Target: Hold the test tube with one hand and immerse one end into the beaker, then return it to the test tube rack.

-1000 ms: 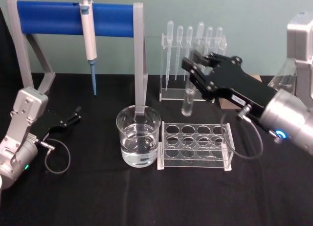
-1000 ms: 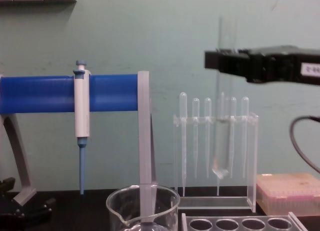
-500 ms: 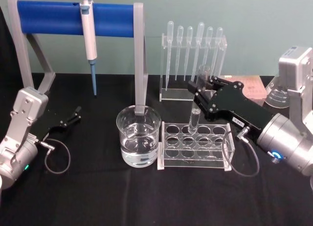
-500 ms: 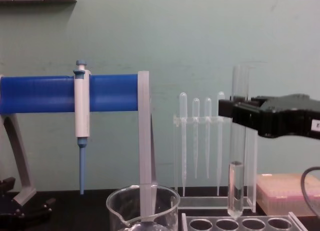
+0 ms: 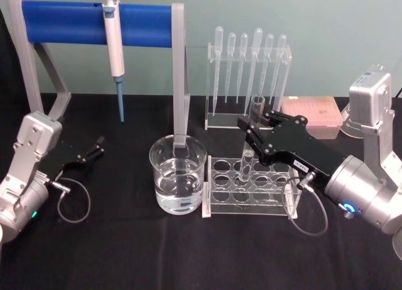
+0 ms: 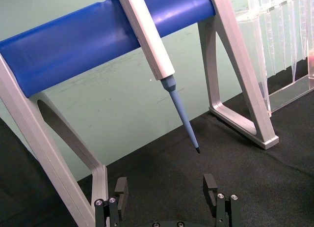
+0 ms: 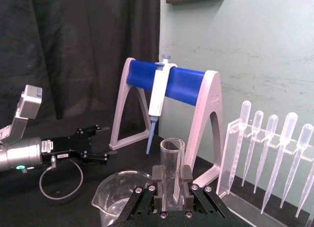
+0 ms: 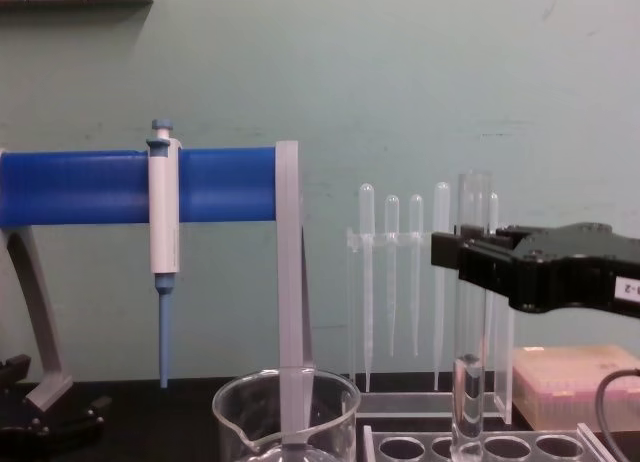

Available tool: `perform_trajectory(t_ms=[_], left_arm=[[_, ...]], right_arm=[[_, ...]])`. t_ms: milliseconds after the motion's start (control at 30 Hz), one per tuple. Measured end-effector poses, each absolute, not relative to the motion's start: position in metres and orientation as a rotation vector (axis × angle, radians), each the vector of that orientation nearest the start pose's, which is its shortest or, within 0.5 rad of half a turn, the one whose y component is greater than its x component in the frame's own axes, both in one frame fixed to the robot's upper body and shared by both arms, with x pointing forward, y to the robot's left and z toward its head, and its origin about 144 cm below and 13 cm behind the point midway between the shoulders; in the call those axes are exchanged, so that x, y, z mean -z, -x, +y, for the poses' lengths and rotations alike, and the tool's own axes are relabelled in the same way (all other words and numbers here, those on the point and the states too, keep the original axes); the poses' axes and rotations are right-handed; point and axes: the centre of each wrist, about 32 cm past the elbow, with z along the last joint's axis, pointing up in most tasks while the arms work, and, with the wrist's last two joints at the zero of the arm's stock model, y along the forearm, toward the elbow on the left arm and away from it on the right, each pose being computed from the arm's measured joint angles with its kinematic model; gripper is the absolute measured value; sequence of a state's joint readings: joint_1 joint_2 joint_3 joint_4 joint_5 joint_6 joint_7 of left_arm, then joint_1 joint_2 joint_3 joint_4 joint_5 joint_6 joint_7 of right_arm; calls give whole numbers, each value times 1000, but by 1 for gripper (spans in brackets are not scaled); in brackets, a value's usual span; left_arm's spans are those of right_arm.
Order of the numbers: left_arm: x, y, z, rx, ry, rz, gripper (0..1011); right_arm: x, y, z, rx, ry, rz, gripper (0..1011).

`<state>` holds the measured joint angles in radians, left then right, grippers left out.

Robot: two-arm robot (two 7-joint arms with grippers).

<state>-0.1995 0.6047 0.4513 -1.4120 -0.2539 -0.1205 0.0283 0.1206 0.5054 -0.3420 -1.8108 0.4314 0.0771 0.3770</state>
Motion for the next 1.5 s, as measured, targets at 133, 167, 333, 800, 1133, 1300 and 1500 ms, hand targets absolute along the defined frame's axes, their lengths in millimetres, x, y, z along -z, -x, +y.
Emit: perform_trajectory(t_ms=[133,167,333,800,1133,1300,1500], left_arm=[[-1140,-489,310,-1248,-304,-285,1000],[-1140,-489,310,-1248,-304,-285,1000],[-1140,-489,310,-1248,-304,-285,1000],[-1140,-489,310,-1248,-304,-285,1000],[-1140,-489,310,-1248,-304,-285,1000],[-1140,-489,310,-1248,-304,-285,1000],[-1140,-489,310,-1248,-304,-285,1000]], right_arm=[[-1226,-462,-242,787,3,-123,224],[-1224,-463,-242,784,0,-123,224],[-1216,-466,-242,778,-3,-114,225],[-1198,-468,-244,767,18,-105,224],[-1187,-469,-245,758,20,-103,224],[-1182,-470,-246,758,23,-97,224],[-1175,-471,-247,759,31,-84,225]])
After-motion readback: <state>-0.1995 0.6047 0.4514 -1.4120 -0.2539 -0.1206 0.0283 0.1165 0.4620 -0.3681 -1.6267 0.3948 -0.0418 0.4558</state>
